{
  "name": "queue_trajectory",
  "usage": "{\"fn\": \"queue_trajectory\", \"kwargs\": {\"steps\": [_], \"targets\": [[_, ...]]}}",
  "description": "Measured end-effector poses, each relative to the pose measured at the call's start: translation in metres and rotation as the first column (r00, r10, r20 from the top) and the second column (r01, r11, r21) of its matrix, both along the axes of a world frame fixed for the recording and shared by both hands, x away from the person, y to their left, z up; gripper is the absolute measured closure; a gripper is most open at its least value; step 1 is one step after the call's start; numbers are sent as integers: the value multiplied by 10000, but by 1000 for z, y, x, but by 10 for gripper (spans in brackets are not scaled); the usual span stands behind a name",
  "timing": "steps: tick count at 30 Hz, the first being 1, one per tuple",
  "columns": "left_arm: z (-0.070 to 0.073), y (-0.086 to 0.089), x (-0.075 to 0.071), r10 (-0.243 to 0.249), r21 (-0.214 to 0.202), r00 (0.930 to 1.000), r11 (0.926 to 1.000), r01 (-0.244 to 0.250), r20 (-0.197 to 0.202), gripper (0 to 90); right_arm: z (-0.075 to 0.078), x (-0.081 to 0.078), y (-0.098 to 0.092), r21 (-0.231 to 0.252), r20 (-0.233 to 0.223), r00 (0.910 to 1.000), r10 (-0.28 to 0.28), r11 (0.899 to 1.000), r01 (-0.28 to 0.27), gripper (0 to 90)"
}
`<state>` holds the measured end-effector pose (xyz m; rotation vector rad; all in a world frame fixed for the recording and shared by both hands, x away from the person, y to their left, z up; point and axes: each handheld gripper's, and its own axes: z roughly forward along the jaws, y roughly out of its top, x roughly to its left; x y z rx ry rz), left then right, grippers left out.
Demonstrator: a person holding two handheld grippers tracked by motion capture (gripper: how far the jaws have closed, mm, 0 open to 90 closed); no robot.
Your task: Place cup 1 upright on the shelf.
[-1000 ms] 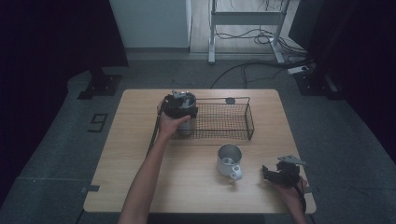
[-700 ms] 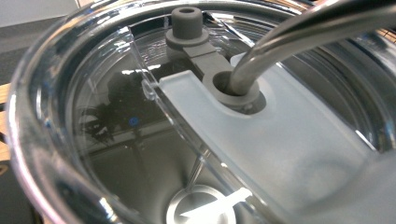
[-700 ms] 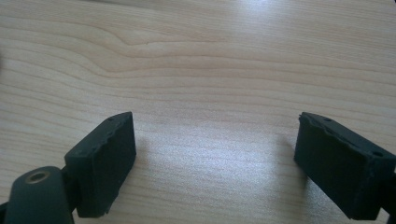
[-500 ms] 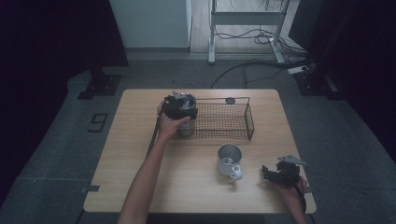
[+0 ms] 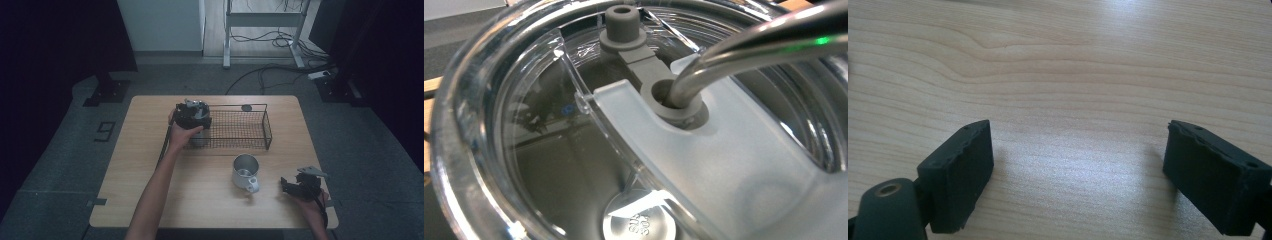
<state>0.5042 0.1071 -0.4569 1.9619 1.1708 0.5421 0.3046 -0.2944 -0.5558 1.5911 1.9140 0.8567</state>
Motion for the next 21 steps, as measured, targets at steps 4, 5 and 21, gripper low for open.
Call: {"fn": "queue_trajectory", "kwargs": {"steps": [4, 5, 21], "targets": [[1, 0, -3, 1, -195, 9999, 9998, 2, 118, 9, 0, 0, 0, -1, 0, 10000, 1, 10000, -1, 124], [2, 0, -3, -15, -225, 9999, 9997, 18, 141, 5, 0, 0, 0, 1, 0, 10000, 1, 10000, -1, 124], [16, 5, -16, 83, -208, 9982, 9998, -70, 597, 0, 0, 1, 0, 1, 2, 10000, 8, 10000, -8, 126]]}}
